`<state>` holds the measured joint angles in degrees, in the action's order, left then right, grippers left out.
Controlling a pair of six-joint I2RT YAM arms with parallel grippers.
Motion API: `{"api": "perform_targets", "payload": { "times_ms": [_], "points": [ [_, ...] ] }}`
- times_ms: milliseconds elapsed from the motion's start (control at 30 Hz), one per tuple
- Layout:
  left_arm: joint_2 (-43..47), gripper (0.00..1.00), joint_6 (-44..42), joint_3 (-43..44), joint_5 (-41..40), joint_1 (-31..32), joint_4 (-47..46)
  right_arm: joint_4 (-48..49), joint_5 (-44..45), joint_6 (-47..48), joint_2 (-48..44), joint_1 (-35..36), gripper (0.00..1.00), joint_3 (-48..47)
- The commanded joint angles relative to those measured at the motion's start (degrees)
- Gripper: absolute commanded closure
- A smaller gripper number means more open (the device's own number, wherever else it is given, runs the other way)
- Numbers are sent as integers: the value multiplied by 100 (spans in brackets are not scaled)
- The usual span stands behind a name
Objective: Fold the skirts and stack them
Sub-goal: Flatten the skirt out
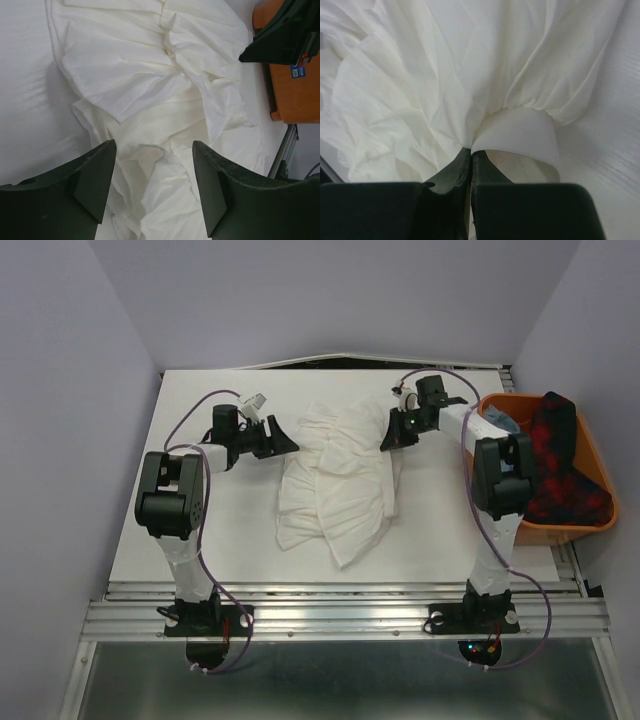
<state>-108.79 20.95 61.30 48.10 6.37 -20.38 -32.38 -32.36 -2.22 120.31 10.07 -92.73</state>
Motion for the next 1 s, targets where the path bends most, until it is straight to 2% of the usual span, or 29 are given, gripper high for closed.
{"api": "perform_targets", "payload": {
  "times_ms": [0, 133, 267, 400, 567, 633, 800, 967],
  "points": [
    [60, 31, 252, -74, 95, -13, -625, 617, -1438, -471, -649, -460, 99, 289],
    [305, 32, 94, -153, -54, -13, -599, 1058, -1931, -675, -860, -829, 99, 1027],
    [464, 32, -161, -136, -116, -13, -415, 1102, -2152, -587, -475, -910, 99, 1538],
    [771, 32, -811, -22, -300, 66, 121, 1496, -2169, -745, 9, -910, 99, 1810],
    [1193, 31, -1373, -39, -625, 215, 691, 1568, -1767, -473, 247, -963, 99, 1802],
    [1386, 30, -1855, -4, -1001, 460, 921, 1559, -1590, -394, 273, -963, 99, 1802],
    [1668, 30, -2429, -126, -1627, 883, 1344, 1551, -1010, -192, 379, -910, 99, 1592],
    [2063, 30, -2902, -285, -1874, 831, 1782, 1665, -956, -454, 739, -401, 99, 1030]
  ]
}}
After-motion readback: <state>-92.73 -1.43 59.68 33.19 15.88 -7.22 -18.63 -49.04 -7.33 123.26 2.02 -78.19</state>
